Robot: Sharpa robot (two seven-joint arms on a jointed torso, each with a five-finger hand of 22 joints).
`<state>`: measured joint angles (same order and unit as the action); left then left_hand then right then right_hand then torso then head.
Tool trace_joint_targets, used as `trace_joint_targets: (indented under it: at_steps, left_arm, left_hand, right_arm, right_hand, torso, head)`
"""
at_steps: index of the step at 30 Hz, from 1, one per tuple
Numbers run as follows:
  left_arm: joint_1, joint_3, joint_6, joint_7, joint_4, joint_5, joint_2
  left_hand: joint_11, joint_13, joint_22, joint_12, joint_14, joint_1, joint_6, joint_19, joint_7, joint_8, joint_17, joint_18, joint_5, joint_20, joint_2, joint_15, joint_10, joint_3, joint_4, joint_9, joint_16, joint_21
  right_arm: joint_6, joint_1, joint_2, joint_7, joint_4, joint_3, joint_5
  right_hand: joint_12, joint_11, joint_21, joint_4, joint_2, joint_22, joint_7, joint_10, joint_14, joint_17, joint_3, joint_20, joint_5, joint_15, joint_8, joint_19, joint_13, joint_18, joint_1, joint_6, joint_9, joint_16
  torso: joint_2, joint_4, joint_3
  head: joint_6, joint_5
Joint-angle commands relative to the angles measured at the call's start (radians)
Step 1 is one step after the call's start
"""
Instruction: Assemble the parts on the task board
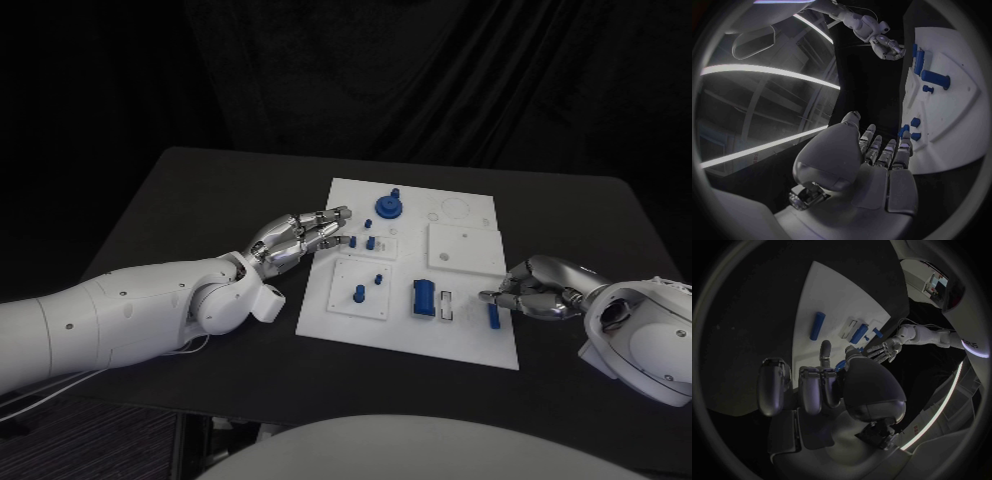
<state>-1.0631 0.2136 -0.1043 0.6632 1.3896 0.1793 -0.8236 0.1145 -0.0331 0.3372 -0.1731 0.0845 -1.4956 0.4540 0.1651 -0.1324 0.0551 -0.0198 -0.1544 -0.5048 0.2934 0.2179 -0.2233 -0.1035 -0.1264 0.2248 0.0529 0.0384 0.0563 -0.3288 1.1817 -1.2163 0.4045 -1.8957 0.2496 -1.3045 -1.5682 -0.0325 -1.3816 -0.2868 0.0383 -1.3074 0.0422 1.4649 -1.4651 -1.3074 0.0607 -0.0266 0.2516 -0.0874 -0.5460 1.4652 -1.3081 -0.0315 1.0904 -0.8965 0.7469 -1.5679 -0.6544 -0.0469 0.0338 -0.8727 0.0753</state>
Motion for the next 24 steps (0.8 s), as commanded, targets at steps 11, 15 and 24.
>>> trace_joint_targets:
  at_steps: [11, 15, 24]
  left_arm:
    - [0.003, -0.001, -0.013, 0.008, -0.001, -0.002, 0.004]
    - [0.003, -0.001, -0.014, 0.008, -0.002, -0.002, 0.005]
    - [0.004, -0.001, -0.014, 0.008, -0.002, -0.002, 0.005]
  left_hand:
    - [0.004, -0.001, 0.002, -0.005, 0.001, 0.004, 0.006, 0.007, -0.001, 0.005, -0.001, 0.019, 0.002, -0.002, 0.001, -0.003, 0.0, 0.003, 0.002, 0.002, 0.004, 0.002]
    - [0.004, -0.001, 0.002, -0.005, 0.001, 0.004, 0.006, 0.007, -0.001, 0.005, -0.001, 0.019, 0.002, -0.002, 0.001, -0.003, 0.0, 0.003, 0.002, 0.002, 0.004, 0.002]
    - [0.004, -0.001, 0.001, -0.005, 0.001, 0.004, 0.006, 0.007, -0.002, 0.005, -0.001, 0.019, 0.002, -0.002, 0.001, -0.003, 0.0, 0.003, 0.001, 0.002, 0.004, 0.002]
  right_arm:
    - [0.016, -0.019, -0.008, 0.117, -0.006, 0.0, -0.083]
    - [0.037, -0.025, -0.005, 0.132, 0.001, 0.0, -0.089]
    - [0.061, -0.043, 0.01, 0.145, 0.018, 0.0, -0.092]
  right_hand:
    - [-0.003, 0.007, 0.001, 0.005, -0.001, -0.204, -0.001, 0.106, -0.106, -0.263, 0.007, -0.001, 0.001, 0.003, 0.008, 0.023, -0.263, -0.013, 0.0, -0.016, -0.006, -0.003]
    - [-0.003, 0.006, 0.004, 0.013, -0.004, -0.203, -0.002, 0.106, -0.106, -0.263, 0.005, -0.001, 0.001, 0.002, 0.012, 0.021, -0.263, -0.014, 0.018, -0.022, -0.01, -0.003]
    - [-0.003, 0.008, 0.02, 0.018, -0.006, -0.198, 0.0, 0.106, -0.106, -0.263, 0.005, -0.001, 0.001, 0.003, 0.021, 0.014, -0.263, -0.018, 0.03, -0.016, -0.014, -0.003]
  torso:
    - [-0.001, 0.0021, -0.0003]
    - [-0.002, 0.001, 0.0]
    - [-0.001, 0.0007, 0.0011]
  head:
    - [0.0, -0.002]
    - [0.0, -0.003]
    - [0.0, -0.003]
